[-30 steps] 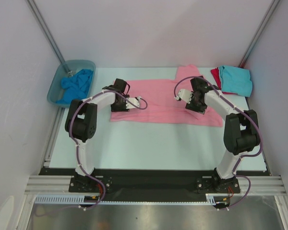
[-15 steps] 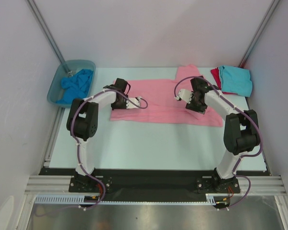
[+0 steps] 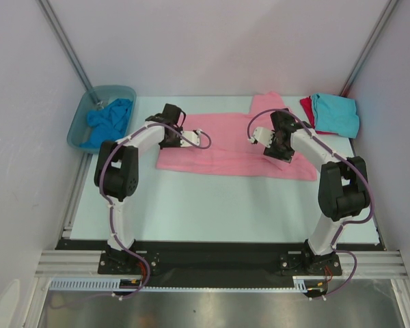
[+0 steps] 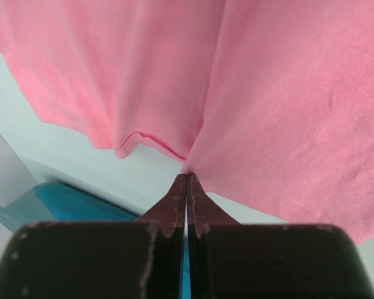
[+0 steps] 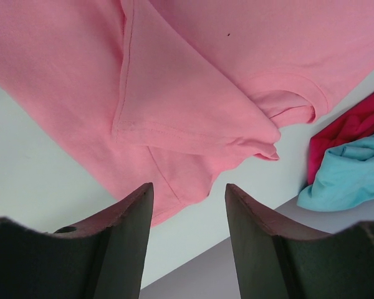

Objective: Fold and stack the t-shirts
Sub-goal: Fold the tshirt

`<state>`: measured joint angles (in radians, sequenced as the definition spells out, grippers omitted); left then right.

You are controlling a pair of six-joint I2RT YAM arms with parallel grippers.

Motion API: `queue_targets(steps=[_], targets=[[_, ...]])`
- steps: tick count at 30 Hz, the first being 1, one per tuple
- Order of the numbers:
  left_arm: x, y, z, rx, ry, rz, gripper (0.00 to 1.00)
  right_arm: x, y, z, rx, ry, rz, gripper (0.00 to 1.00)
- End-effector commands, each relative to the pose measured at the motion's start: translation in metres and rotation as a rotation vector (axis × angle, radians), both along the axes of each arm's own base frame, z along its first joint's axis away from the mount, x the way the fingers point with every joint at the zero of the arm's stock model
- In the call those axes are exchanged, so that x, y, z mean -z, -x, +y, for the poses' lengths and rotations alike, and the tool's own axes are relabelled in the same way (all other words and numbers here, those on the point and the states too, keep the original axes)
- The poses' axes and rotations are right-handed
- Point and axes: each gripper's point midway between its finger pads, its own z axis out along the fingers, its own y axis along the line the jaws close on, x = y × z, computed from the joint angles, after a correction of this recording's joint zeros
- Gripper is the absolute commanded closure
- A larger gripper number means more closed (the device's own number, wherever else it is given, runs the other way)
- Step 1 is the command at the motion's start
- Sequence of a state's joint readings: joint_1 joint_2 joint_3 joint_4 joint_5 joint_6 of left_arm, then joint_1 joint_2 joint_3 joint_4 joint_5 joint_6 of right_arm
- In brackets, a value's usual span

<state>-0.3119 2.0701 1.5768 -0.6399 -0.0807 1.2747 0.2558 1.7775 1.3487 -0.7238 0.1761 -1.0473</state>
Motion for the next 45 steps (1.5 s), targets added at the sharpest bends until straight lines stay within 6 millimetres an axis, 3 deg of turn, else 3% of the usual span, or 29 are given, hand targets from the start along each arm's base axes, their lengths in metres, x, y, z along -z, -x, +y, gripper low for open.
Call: queue_targets(steps=[1, 8, 20, 21, 22, 24, 25, 26, 27, 29, 32, 34, 37, 42, 45], targets=[[-0.012, -0.006, 0.006, 0.01, -0.024, -0.032, 1.0, -0.006, -0.009, 0.002, 0.006, -0.002, -0.031, 0.45], [-0.001, -0.021, 0.018, -0.032, -0.092, -0.073, 1.0, -0.004, -0.005, 0.001, 0.007, -0.003, -0.022, 0.45], [0.023, -0.028, 0.03, -0.073, -0.176, -0.075, 0.99, -0.004, -0.006, 0.003, 0.004, -0.002, -0.02, 0.44], [0.025, -0.029, 0.031, -0.076, -0.185, -0.073, 0.91, -0.003, -0.005, 0.002, 0.005, 0.001, -0.017, 0.44], [0.026, -0.028, 0.034, -0.083, -0.205, -0.073, 0.65, -0.004, -0.005, 0.002, 0.005, 0.001, -0.02, 0.44], [0.028, -0.03, 0.037, -0.087, -0.222, -0.085, 0.42, -0.006, -0.005, 0.002, 0.003, 0.002, -0.024, 0.44], [0.029, -0.03, 0.039, -0.091, -0.233, -0.091, 0.16, -0.006, -0.005, 0.001, 0.005, 0.002, -0.024, 0.44], [0.026, -0.033, 0.043, -0.099, -0.256, -0.114, 0.14, -0.006, -0.005, 0.0, 0.006, 0.005, -0.026, 0.44], [0.025, -0.034, 0.044, -0.099, -0.264, -0.12, 0.01, -0.006, -0.005, -0.001, 0.008, 0.006, -0.025, 0.44], [0.017, -0.039, 0.052, -0.124, -0.277, -0.156, 0.0, -0.005, -0.004, -0.003, 0.012, 0.008, -0.022, 0.43], [-0.014, -0.051, 0.048, -0.184, -0.211, -0.236, 0.0, -0.003, -0.003, -0.007, 0.03, 0.01, -0.026, 0.42], [-0.042, -0.052, 0.032, -0.175, -0.129, -0.278, 0.0, 0.004, 0.001, -0.01, 0.053, 0.006, -0.014, 0.42], [-0.06, -0.035, 0.007, -0.119, -0.052, -0.285, 0.0, 0.016, -0.001, -0.02, 0.099, 0.005, -0.003, 0.44], [-0.066, -0.008, -0.03, -0.048, 0.094, -0.257, 0.0, 0.028, -0.006, -0.031, 0.188, -0.048, 0.003, 0.44], [-0.052, 0.011, -0.044, -0.019, 0.13, -0.198, 0.01, 0.031, -0.009, -0.029, 0.215, -0.078, -0.004, 0.45]])
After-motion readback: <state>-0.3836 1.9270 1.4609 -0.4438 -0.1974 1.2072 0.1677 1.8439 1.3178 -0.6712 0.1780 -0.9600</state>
